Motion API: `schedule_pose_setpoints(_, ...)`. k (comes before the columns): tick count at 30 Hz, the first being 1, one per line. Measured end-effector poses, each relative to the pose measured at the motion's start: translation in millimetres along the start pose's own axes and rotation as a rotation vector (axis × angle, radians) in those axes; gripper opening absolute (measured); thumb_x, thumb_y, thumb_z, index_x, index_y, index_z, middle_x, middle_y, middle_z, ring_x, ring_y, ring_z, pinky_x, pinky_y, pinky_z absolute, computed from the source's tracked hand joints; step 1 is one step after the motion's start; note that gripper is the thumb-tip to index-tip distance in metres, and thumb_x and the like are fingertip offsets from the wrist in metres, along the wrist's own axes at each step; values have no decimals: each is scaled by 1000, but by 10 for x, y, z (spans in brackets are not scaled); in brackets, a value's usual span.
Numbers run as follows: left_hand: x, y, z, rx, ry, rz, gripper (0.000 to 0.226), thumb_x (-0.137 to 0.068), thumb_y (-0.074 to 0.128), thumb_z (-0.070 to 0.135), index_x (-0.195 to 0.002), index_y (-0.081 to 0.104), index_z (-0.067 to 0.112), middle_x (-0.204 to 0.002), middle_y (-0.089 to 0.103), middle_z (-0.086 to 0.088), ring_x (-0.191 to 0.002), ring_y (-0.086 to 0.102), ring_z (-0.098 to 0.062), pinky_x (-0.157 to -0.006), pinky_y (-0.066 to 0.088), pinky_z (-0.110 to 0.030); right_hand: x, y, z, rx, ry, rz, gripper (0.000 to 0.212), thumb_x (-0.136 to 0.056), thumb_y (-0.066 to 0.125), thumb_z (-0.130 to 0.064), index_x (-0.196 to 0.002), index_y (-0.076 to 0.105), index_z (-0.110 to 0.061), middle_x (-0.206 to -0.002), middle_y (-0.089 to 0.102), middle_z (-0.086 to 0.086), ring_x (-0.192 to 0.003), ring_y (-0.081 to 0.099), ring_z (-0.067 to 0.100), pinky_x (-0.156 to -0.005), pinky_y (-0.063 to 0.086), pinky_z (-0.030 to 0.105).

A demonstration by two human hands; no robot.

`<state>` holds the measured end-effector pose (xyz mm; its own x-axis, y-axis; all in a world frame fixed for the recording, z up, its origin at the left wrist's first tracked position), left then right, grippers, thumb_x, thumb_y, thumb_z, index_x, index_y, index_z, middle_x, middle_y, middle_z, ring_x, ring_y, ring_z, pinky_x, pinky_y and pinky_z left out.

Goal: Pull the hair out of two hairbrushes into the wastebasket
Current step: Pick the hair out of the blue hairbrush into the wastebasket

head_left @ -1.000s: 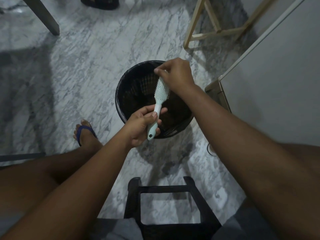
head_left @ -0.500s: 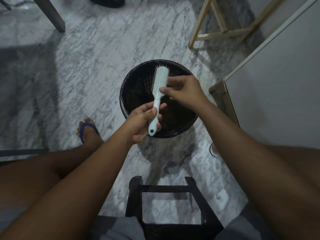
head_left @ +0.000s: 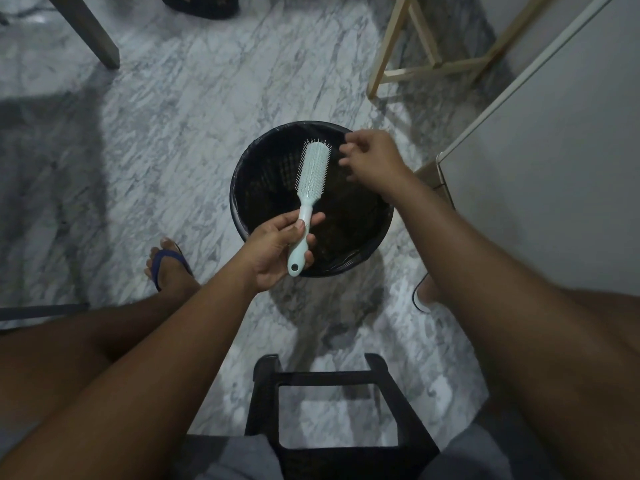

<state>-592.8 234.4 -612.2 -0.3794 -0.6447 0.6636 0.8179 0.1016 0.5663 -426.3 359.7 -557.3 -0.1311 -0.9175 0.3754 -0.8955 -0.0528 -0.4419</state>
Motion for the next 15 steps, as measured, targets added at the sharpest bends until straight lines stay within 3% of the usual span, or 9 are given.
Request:
schedule_pose_setpoints(2, -11, 36, 11, -3, -11, 1, 35, -103, 48, 7, -138, 53, 7, -130, 69, -6, -74, 60, -12, -58, 52, -27, 124, 187, -36, 58, -26, -133, 50, -90, 67, -37, -130, 57, -9, -107, 69, 0, -96, 70, 17, -74, 62, 40)
schedule_pose_setpoints(4, -23, 62, 10, 13, -39, -4, 37, -102, 48, 7, -138, 53, 10, -131, 68, -6, -74, 59, -12, -59, 51, -27, 159, 275, -77, 26, -85, -168, 40, -86, 76, -32, -119, 66, -12, -96, 73, -5, -91, 72, 10, -72, 62, 35)
schedule_pose_setpoints(7, -40, 41, -11, 77, -94, -7, 42, -97, 49, 8, -138, 53, 13, -127, 68, -8, -70, 56, -14, -56, 49, -27, 25, 119, -57, 24, -78, 43, 16, -92, 68, -25, -97, 76, -12, -80, 76, 3, -74, 74, 13, -77, 63, 38)
schedule_pose_setpoints(10, -54, 19, -22, 65, -113, 3, 43, -96, 50, 9, -138, 53, 13, -123, 69, -8, -68, 55, -13, -55, 48, -26, -80, 88, 21, 74, 1, 90, 22, -98, 55, -17, -83, 71, -13, -83, 77, 12, -68, 75, 17, -70, 64, 42)
schedule_pose_setpoints(13, -84, 50, -48, 77, -137, 22, 43, -97, 49, 13, -140, 52, 11, -115, 72, -7, -65, 55, -12, -53, 47, -25, -35, 110, 38, 86, 39, 73, 23, -100, 52, -19, -86, 67, -9, -90, 75, 16, -78, 75, 29, -64, 63, 47)
schedule_pose_setpoints(15, -114, 69, -67, 96, -159, 42, 43, -99, 49, 18, -141, 51, 7, -110, 73, -5, -64, 55, -11, -52, 48, -25, 25, 186, 30, 101, 33, -5, 34, -96, 61, -34, -97, 70, 0, -94, 73, 19, -85, 74, 28, -62, 64, 42)
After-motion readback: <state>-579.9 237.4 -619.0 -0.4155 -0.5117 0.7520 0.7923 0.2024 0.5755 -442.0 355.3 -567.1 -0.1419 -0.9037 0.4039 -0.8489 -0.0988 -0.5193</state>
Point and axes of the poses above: each hand's wrist, its own x-axis away from the middle knuckle, its own y-axis out of the palm, z = x × y, the point moved 9 cm from there along -x, towards the middle knuckle
